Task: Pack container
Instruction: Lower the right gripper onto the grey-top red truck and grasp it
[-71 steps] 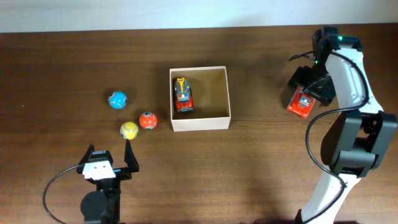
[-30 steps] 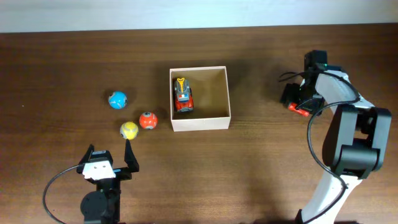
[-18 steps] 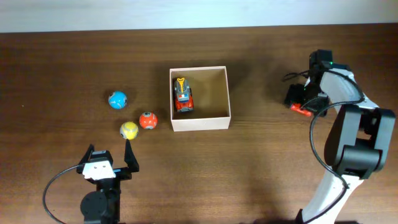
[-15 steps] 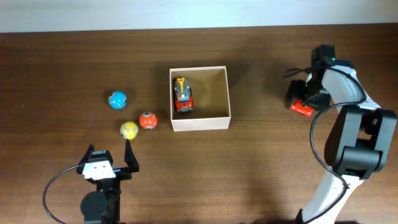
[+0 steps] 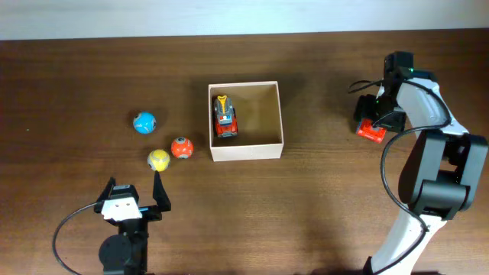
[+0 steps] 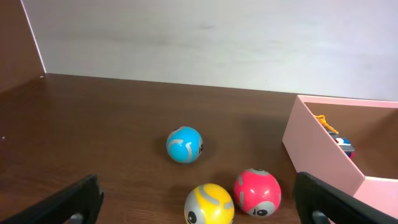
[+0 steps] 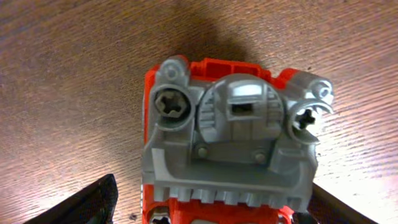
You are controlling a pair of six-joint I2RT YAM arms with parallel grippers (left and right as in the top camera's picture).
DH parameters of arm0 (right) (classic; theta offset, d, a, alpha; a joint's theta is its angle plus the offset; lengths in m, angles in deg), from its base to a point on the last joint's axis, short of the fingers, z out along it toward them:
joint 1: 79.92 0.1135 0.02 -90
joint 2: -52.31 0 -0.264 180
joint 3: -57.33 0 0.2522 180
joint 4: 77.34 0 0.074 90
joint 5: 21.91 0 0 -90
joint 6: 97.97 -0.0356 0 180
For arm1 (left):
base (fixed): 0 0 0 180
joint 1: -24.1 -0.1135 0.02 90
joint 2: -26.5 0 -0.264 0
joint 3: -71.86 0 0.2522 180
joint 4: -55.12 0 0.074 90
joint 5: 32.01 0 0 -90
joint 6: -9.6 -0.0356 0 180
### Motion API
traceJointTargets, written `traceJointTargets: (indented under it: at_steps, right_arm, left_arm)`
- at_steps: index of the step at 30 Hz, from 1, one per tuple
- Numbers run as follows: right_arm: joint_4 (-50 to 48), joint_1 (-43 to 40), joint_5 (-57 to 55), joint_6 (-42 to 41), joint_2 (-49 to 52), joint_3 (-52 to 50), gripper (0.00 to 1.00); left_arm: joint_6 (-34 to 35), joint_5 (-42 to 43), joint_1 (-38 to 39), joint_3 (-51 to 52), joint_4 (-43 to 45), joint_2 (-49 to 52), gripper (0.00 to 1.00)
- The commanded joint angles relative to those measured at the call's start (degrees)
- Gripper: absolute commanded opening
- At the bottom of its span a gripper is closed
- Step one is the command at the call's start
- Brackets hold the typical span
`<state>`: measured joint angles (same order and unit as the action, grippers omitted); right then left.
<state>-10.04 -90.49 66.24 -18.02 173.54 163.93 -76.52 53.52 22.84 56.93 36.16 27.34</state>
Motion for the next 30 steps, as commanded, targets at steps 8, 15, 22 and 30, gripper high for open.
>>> traceJointTargets:
  at_steps: [8, 15, 22, 30]
  right_arm:
    - [-0.2, -0.5, -0.3, 4.1, 0.4, 0.6, 0.82]
    - [-0.4, -0.5, -0.3, 5.2, 1.1, 0.3, 0.83]
    - [-0.8, -0.5, -0.3, 5.2, 1.1, 0.3, 0.82]
    - [-0.8, -0.5, -0.3, 5.1, 2.0, 0.3, 0.83]
  left_arm:
    - [-0.9, 0.7, -0.2, 0.2, -0.1, -0.4, 0.99]
    - [-0.9, 0.7, -0.2, 0.2, -0.1, -0.4, 0.99]
    - [-0.9, 0.7, -0.2, 0.2, -0.1, -0.4, 0.99]
    - [-0.9, 0.7, -0.2, 0.2, -0.1, -0.4, 0.99]
